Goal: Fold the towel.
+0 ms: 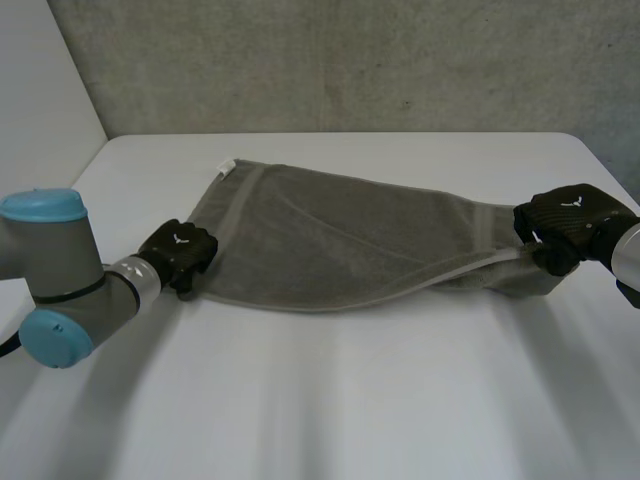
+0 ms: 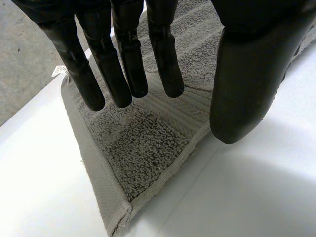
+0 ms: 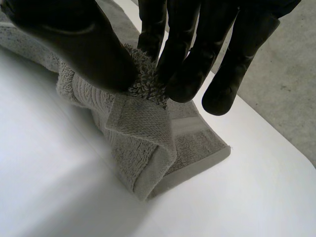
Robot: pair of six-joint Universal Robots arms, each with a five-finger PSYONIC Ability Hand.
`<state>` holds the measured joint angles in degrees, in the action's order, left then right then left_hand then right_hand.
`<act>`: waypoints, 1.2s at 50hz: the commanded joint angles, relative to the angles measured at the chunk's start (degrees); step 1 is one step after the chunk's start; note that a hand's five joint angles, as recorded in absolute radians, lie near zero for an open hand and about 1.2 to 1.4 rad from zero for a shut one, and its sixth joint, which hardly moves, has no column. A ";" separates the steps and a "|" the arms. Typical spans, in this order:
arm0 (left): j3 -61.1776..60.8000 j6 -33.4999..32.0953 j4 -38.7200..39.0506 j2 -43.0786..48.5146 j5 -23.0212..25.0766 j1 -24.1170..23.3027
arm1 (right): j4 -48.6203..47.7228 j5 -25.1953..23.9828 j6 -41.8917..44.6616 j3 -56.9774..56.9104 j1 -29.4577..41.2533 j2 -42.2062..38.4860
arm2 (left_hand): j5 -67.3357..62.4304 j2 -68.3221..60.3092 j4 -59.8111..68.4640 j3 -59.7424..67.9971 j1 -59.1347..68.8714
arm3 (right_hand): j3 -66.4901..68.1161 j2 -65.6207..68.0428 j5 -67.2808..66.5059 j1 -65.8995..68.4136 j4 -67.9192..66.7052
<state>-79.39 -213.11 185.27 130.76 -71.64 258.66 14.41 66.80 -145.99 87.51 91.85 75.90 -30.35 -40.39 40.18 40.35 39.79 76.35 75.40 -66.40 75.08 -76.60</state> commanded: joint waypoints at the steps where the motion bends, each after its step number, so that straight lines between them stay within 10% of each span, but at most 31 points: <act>1: 0.73 -0.02 -2.10 -0.06 0.01 0.00 | 0.00 0.00 0.00 0.03 0.00 -0.40 | 0.02 0.07 0.15 -0.02 0.53 | 3.65 4.60 -3.60 4.92 -3.40; 60: 6.36 0.77 -2.02 4.42 -1.75 -0.61 | -0.08 0.00 0.09 0.03 0.00 -1.19 | -11.25 -11.20 11.42 11.25 11.80 | 3.65 4.60 -3.60 4.92 -3.40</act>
<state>-73.11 -212.31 183.42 134.69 -73.43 258.21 14.33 66.80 -145.94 87.54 91.85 74.70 -42.34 -52.19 52.25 52.22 52.27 76.35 75.40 -66.40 75.08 -76.60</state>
